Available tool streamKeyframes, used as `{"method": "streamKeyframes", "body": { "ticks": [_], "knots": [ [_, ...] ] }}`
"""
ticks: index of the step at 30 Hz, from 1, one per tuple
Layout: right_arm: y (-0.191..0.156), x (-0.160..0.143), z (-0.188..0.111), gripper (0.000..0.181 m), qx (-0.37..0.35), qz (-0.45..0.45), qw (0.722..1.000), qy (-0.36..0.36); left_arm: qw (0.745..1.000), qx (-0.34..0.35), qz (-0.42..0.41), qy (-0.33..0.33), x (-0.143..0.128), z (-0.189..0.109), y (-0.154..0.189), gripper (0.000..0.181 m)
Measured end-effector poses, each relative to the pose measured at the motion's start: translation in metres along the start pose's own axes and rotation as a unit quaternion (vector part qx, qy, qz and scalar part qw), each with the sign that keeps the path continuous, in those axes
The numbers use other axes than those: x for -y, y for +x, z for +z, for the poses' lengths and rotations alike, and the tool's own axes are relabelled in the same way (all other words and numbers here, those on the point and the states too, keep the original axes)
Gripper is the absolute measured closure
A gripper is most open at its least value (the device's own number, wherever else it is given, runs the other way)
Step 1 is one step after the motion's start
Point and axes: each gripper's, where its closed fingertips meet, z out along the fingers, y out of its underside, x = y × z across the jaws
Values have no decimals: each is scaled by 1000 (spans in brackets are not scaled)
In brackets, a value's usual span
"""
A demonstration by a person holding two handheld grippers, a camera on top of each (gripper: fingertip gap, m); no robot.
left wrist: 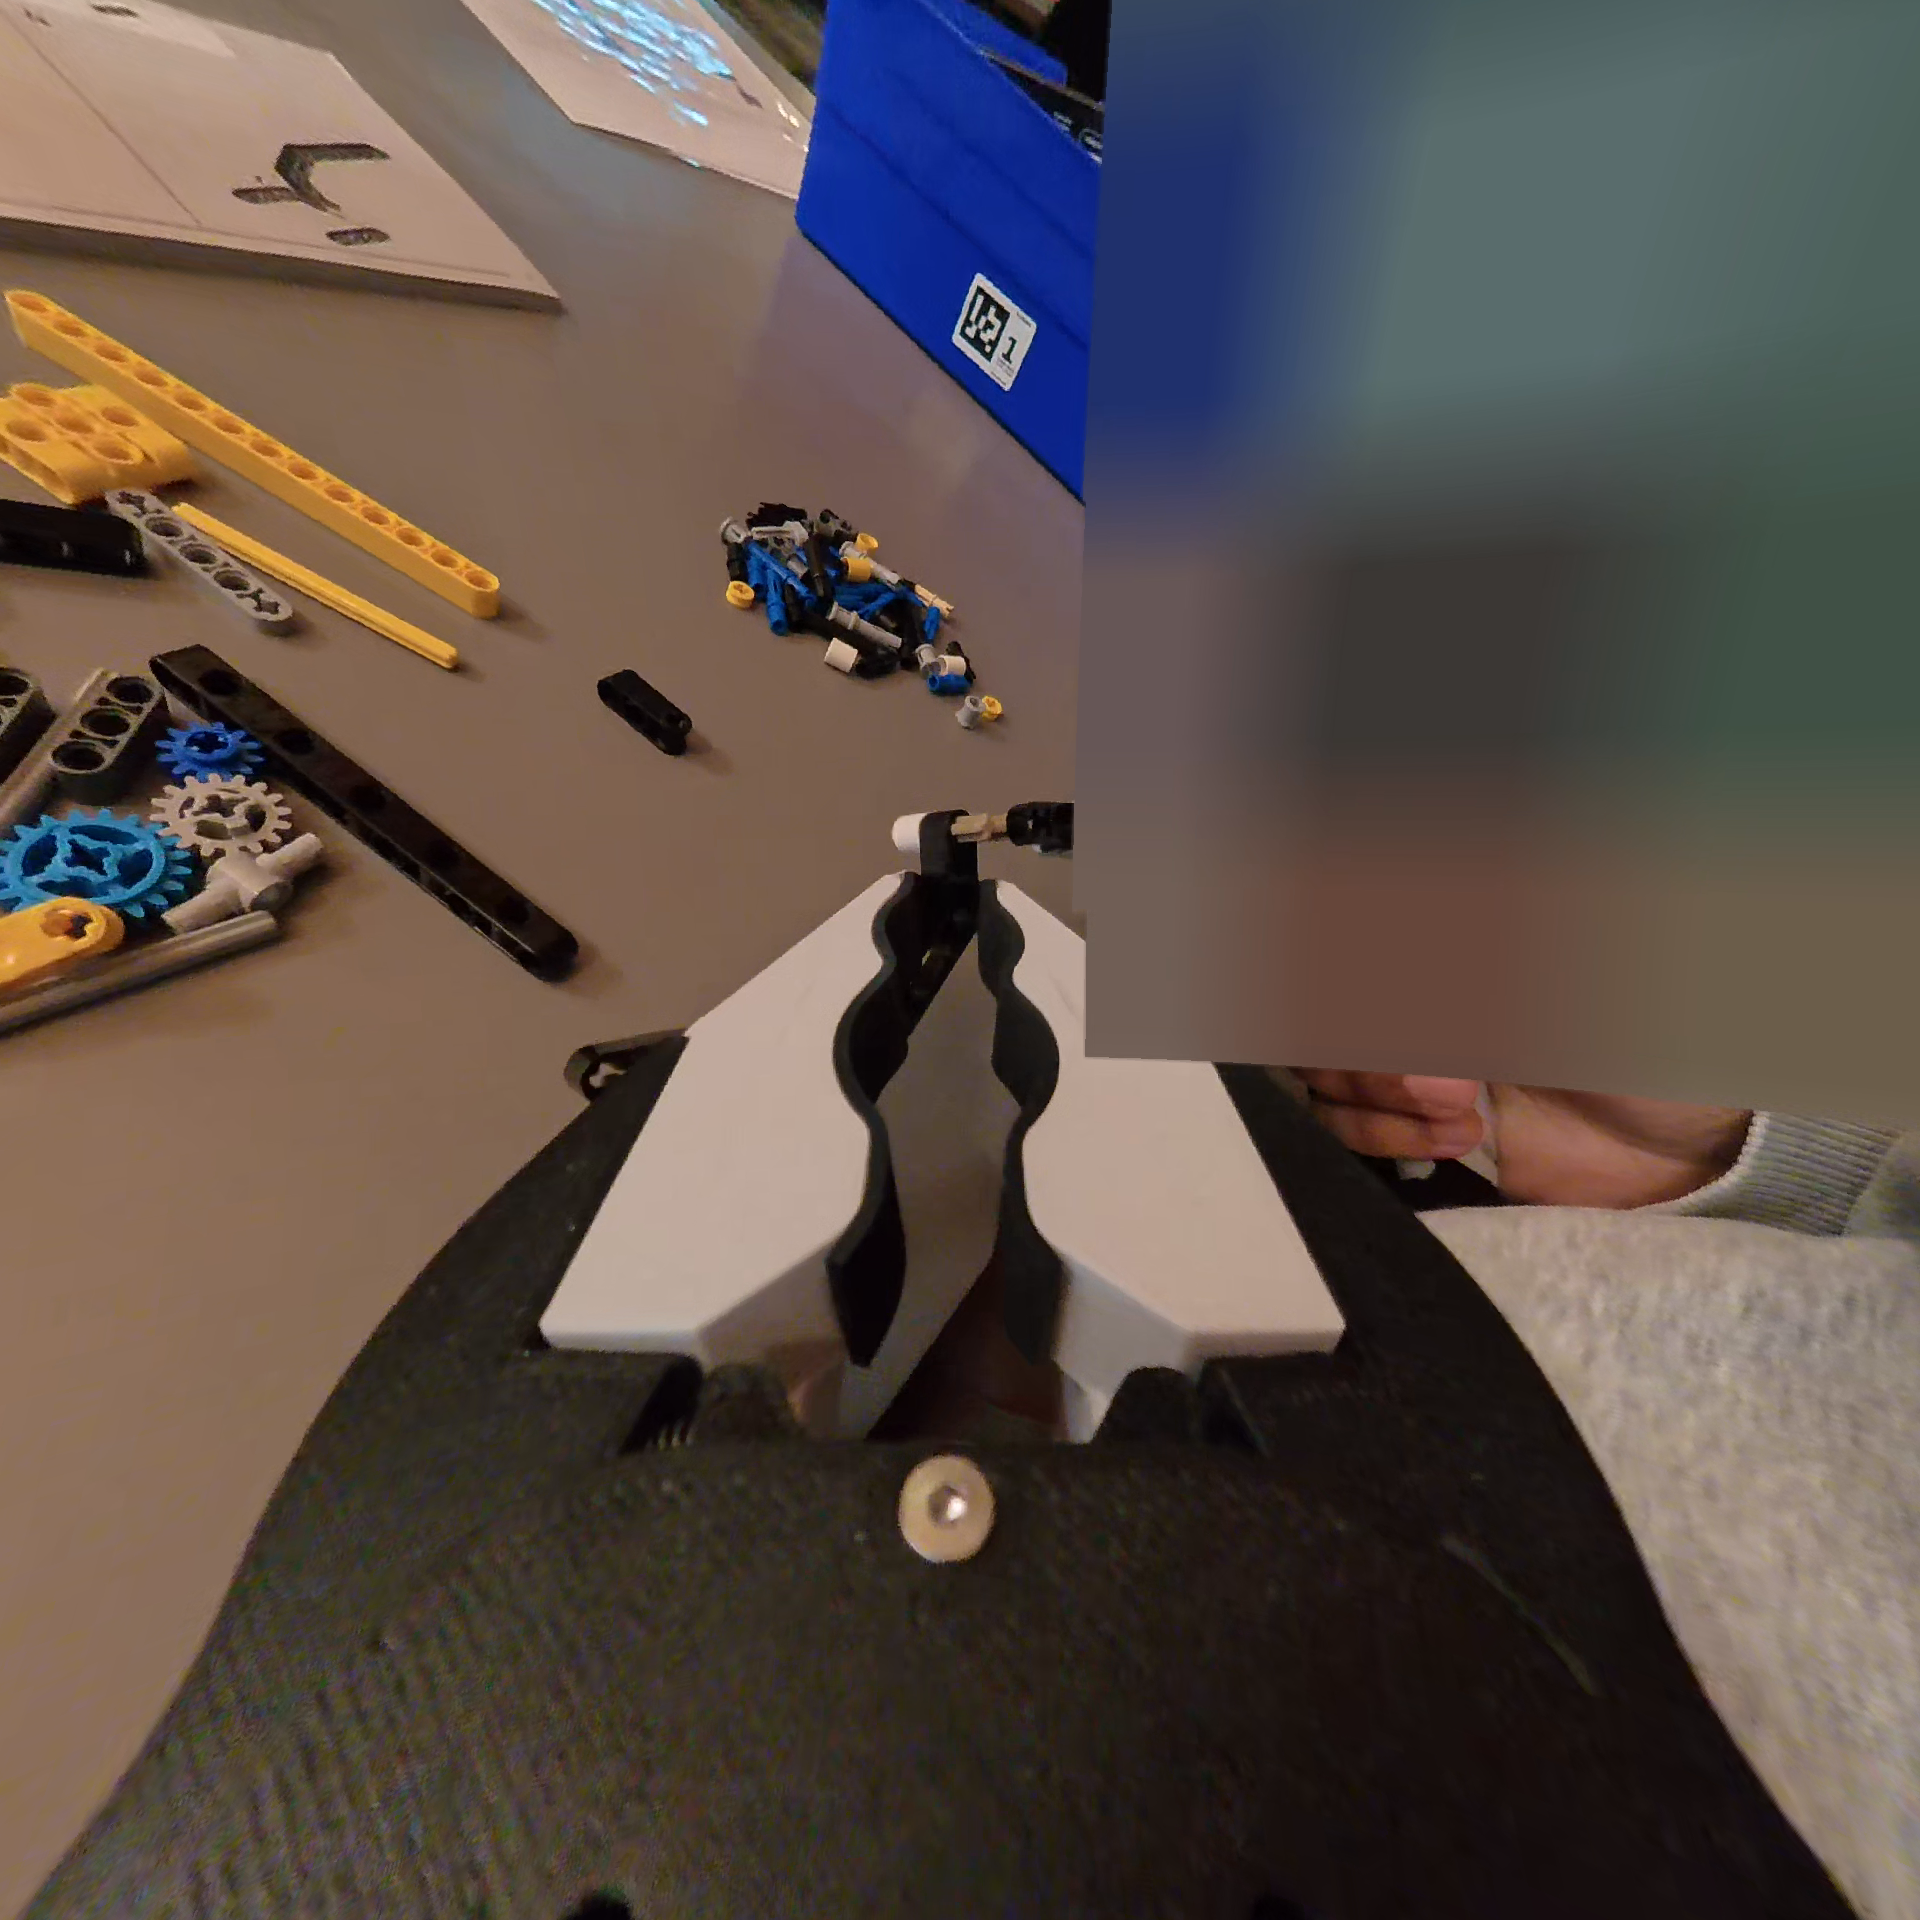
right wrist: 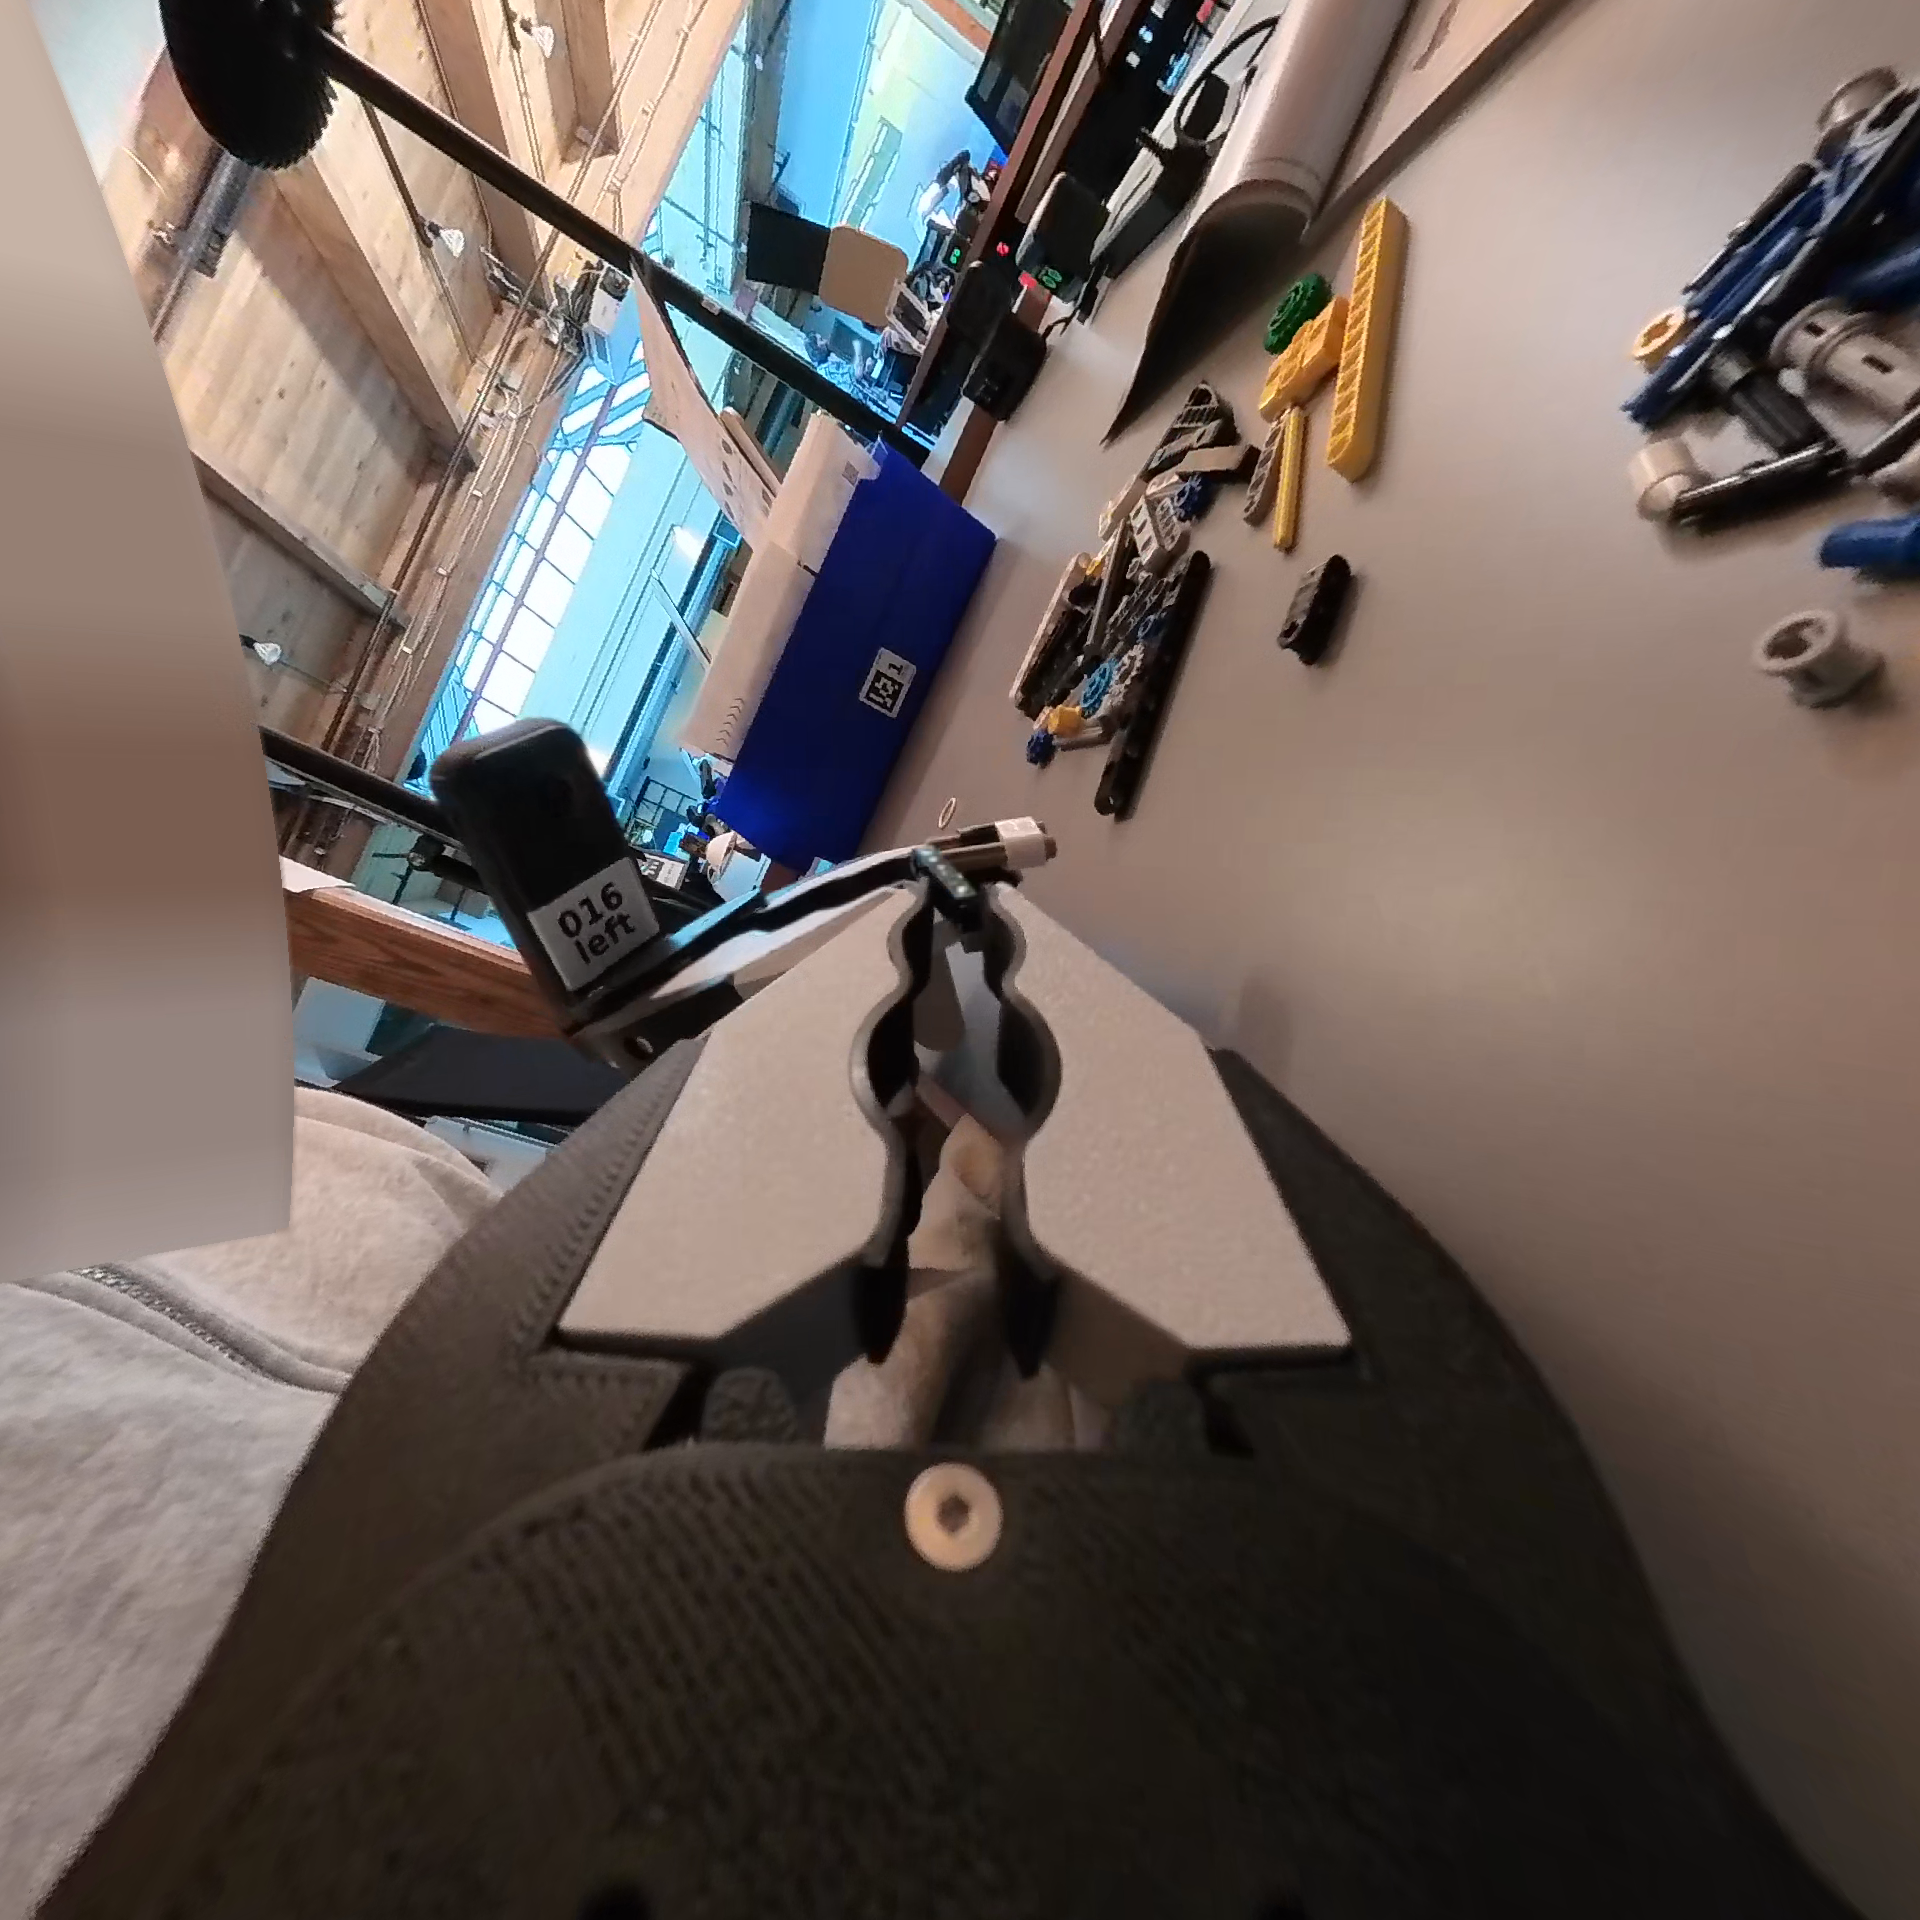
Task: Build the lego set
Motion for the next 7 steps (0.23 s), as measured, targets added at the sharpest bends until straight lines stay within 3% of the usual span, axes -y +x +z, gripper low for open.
{"method": "streamKeyframes", "body": {
  "ticks": [1, 7],
  "knots": [
    [0, 1, 0, 175, 1, -1, 1000, 1, 1000, 4, 9, 2, 0, 0, 0, 173],
    [-1, 3, -1, 179, 4, -25, 1000, 6, 995, 51, 82, 7, 1, 2, -3, 173]
  ]
}}
